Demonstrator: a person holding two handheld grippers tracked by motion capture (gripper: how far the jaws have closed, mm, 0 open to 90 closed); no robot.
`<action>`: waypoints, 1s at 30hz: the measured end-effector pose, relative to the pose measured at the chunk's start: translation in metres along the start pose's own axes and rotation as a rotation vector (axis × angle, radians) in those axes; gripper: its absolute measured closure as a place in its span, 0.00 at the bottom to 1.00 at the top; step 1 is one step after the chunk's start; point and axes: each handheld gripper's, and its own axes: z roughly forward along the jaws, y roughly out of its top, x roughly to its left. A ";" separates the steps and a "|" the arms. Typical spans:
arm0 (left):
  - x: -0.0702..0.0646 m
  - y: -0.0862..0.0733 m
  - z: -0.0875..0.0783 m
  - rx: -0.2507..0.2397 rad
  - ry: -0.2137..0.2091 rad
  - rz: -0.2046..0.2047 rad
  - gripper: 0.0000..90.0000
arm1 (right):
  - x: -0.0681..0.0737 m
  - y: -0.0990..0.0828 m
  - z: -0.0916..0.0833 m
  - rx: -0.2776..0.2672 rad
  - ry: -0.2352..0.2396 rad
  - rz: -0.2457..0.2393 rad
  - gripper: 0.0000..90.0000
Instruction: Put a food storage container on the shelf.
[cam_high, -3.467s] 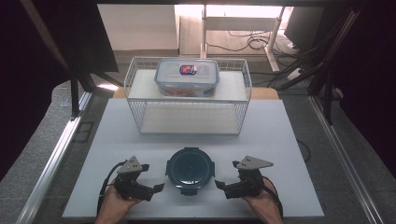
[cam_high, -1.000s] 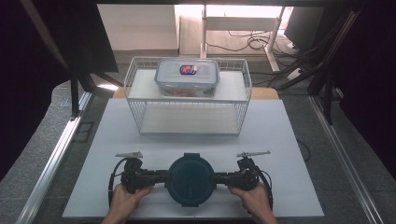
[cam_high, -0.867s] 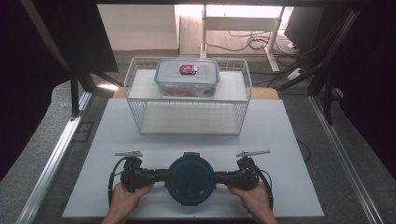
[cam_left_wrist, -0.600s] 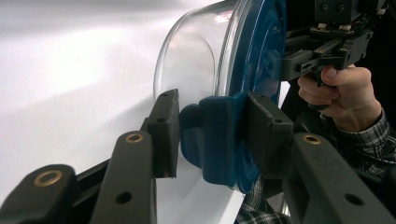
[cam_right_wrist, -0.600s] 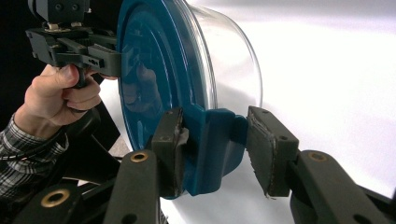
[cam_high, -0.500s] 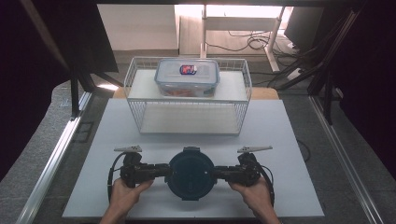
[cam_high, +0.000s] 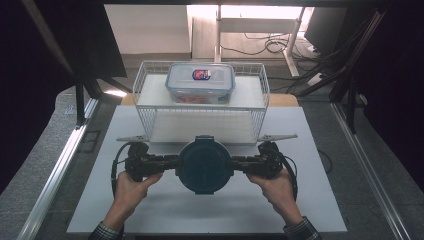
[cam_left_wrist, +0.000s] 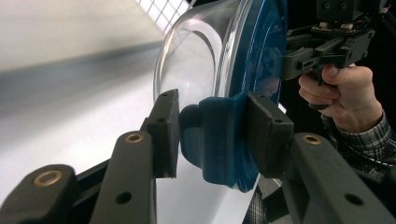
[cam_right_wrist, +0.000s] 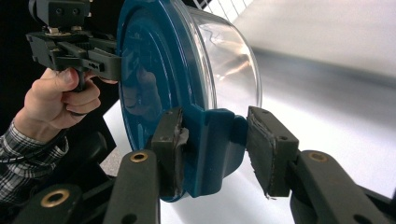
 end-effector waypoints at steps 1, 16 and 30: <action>0.000 0.000 0.000 0.000 0.000 0.000 0.65 | 0.000 0.000 0.000 0.000 0.000 0.000 0.64; -0.015 0.060 -0.016 -0.039 0.017 0.042 0.64 | 0.011 0.058 -0.018 -0.058 -0.003 -0.041 0.64; -0.020 0.117 -0.028 -0.059 -0.002 0.066 0.64 | 0.022 0.116 -0.036 -0.114 -0.022 -0.080 0.64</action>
